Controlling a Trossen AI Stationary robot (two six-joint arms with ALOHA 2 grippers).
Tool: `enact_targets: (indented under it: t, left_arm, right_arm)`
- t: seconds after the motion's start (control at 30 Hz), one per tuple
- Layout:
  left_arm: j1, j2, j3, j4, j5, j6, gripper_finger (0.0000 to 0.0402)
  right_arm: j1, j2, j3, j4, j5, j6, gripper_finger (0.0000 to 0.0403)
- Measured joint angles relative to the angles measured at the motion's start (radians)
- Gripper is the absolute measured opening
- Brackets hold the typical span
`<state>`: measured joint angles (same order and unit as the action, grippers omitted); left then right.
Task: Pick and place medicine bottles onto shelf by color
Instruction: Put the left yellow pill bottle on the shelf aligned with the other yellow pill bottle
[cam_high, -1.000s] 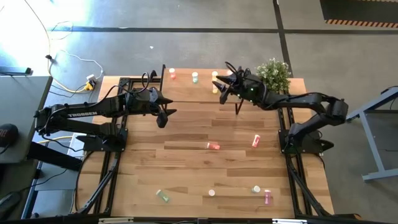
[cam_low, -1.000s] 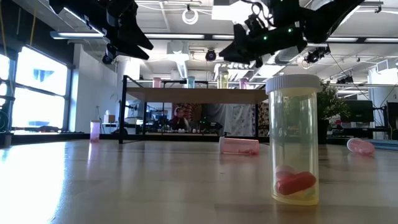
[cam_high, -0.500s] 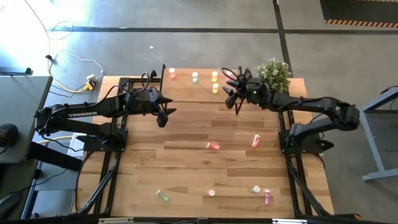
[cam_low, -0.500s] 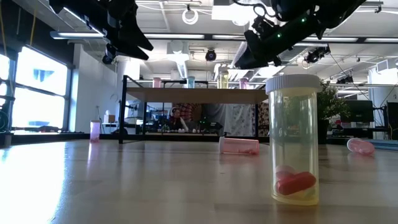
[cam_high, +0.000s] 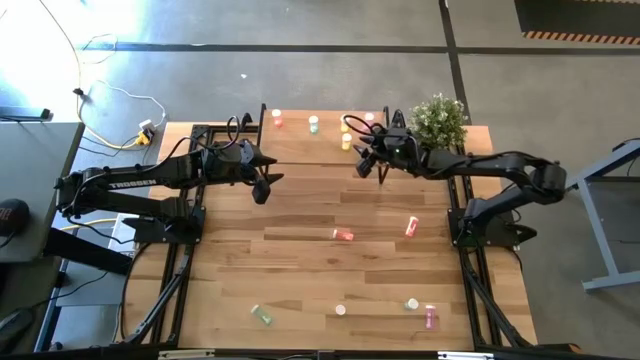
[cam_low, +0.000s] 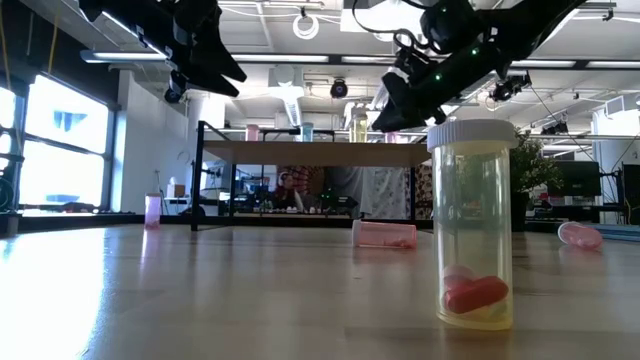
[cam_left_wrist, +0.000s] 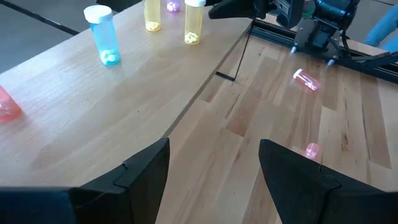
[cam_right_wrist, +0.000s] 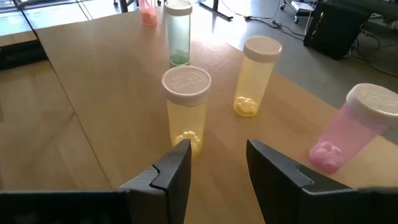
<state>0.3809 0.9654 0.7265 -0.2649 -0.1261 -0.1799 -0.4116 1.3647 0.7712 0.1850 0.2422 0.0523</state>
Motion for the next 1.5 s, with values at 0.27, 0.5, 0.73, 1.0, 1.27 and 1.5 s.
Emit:
enact_targets:
  t: [0.27, 0.5, 0.73, 1.0, 1.27, 1.5]
  left_arm:
    - [0.000, 0.000, 0.000, 0.000, -0.001, 0.000, 0.0239]
    - [0.000, 0.000, 0.000, 0.000, -0.009, 0.000, 0.0239]
    - [0.000, 0.000, 0.000, 0.000, -0.016, 0.000, 0.0239]
    - [0.000, 0.000, 0.000, 0.000, -0.016, 0.000, 0.0239]
    - [0.000, 0.000, 0.000, -0.012, -0.016, 0.000, 0.0239]
    - [0.000, -0.006, 0.000, -0.142, -0.016, -0.039, 0.0239]
  right_arm:
    - [-0.002, 0.030, 0.000, 0.048, -0.011, 0.000, 0.0147]
    - [-0.003, 0.031, 0.000, 0.072, -0.014, -0.001, 0.0147]
    - [-0.014, 0.031, 0.000, 0.085, -0.014, -0.005, 0.0147]
    - [-0.014, 0.031, 0.000, 0.098, -0.014, -0.007, 0.0147]
    - [-0.013, 0.014, 0.000, 0.084, -0.013, -0.005, 0.0147]
    - [0.012, -0.070, 0.000, 0.013, -0.007, 0.028, 0.0147]
